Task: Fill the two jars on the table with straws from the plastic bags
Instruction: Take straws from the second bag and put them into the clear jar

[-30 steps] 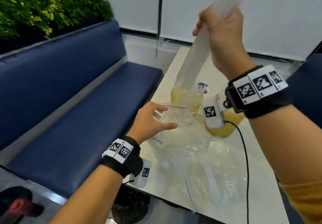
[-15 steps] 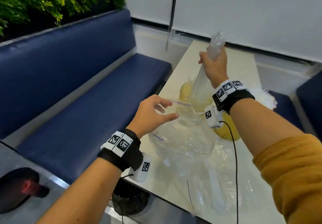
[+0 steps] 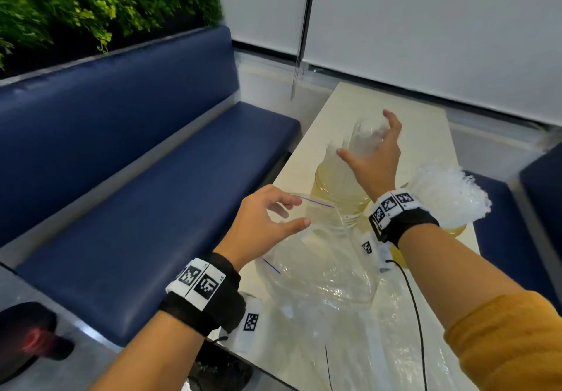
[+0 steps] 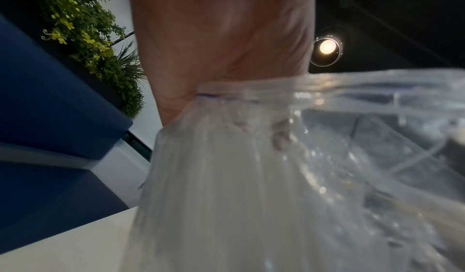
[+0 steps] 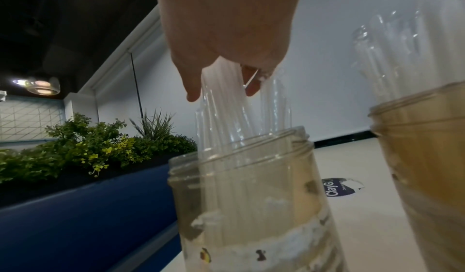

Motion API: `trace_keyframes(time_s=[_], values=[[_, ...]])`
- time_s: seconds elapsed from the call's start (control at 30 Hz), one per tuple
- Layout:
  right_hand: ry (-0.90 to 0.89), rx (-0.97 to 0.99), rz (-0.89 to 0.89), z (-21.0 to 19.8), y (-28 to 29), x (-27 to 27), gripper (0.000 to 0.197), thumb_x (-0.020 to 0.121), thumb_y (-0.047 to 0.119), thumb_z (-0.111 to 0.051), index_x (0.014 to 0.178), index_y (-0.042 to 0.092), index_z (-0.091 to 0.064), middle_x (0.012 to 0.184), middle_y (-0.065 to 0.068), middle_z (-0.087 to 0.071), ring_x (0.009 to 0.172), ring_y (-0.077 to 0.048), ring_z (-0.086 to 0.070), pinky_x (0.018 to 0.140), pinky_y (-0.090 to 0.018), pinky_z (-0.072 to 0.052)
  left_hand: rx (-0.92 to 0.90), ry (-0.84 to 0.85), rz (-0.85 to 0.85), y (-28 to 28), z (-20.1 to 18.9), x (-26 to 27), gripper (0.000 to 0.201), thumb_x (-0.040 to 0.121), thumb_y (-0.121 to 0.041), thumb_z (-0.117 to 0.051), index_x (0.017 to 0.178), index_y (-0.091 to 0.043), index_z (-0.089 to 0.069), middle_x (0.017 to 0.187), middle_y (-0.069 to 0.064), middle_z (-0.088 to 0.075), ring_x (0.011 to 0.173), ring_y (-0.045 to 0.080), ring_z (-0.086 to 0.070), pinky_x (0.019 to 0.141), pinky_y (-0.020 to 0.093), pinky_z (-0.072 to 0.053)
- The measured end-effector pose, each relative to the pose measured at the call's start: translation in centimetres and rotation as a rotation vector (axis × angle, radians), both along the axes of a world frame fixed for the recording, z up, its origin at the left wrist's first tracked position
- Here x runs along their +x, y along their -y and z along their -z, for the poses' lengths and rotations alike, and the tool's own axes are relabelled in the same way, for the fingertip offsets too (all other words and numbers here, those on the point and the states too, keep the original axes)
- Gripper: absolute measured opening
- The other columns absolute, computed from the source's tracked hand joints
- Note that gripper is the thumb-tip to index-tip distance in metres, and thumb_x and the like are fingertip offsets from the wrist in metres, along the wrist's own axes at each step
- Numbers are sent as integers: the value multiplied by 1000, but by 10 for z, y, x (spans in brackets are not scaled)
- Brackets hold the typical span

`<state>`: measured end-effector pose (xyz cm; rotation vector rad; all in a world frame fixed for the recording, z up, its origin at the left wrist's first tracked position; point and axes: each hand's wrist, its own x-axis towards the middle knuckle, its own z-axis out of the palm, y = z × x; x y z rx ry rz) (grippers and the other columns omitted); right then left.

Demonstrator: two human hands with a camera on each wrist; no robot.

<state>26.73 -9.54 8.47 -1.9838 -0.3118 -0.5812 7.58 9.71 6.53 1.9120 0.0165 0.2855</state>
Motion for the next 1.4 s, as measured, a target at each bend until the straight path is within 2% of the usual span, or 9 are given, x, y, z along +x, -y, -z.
trace_keyframes(time_s=[0.1,0.27,0.5,0.63,0.77,0.87,1.03,1.23,1.4], values=[[42,-33,43,3,6,-1,94,69,31,-89,144,28,-33,123,-1,-56,108,-15,-55,96,-26,-43,-4,7,-5,0,1,0,31,76,-34,-89,102,-25,-75,110,-9,-71,90,6,-69,72,18,-55],[92,-401,209,19,10,-3,44,85,54,-69,112,18,-72,133,-5,-51,125,-27,-42,104,-45,-44,-16,20,-10,4,2,2,23,78,-33,-87,98,-29,-76,107,-10,-71,89,6,-69,70,18,-54],[44,-681,-102,-13,-5,14,50,108,34,-36,151,9,-40,163,-6,-30,150,-22,-26,122,-36,-22,6,37,-6,10,0,2,11,87,-21,-79,98,-23,-77,103,-11,-70,88,7,-70,67,8,-45],[-149,-970,-205,-15,-9,10,43,108,29,-31,131,5,-59,142,-12,-57,129,-32,-53,107,-39,-40,6,19,-2,8,-2,3,32,96,2,-53,106,-19,-77,107,-8,-69,91,9,-68,71,11,-47],[-36,-1031,-129,-19,-6,-2,38,106,28,-36,120,3,-61,120,-19,-66,112,-36,-58,100,-44,-41,-89,-19,-2,8,-8,2,44,99,6,-37,111,-14,-74,115,-3,-69,95,14,-68,73,20,-52],[86,-782,-118,-37,-6,-18,40,103,35,-49,132,11,-61,130,-12,-61,122,-32,-51,104,-44,-41,-168,-50,27,12,-11,0,44,101,2,-35,116,-14,-73,123,-4,-68,102,16,-68,79,24,-53],[177,-454,-467,-82,-20,-93,15,93,18,-62,90,14,-76,73,7,-70,65,-11,-63,67,-28,-52,-316,-53,73,14,-13,-4,43,102,-12,-33,124,-15,-70,131,-7,-68,116,13,-67,98,40,-54],[-221,-1251,-582,-52,-30,-139,40,86,11,-64,125,19,-67,118,-5,-67,99,-23,-67,86,-37,-56,-393,-61,88,18,-12,-7,42,104,-6,-32,122,-9,-70,130,-1,-68,118,16,-65,104,42,-53],[-438,-1300,-717,-31,-34,-145,85,74,23,-86,144,26,-37,118,8,-56,97,-16,-59,82,-30,-49,-441,-53,69,20,-6,-5,44,105,-4,-30,121,-8,-71,131,-3,-68,123,11,-63,103,38,-50]])
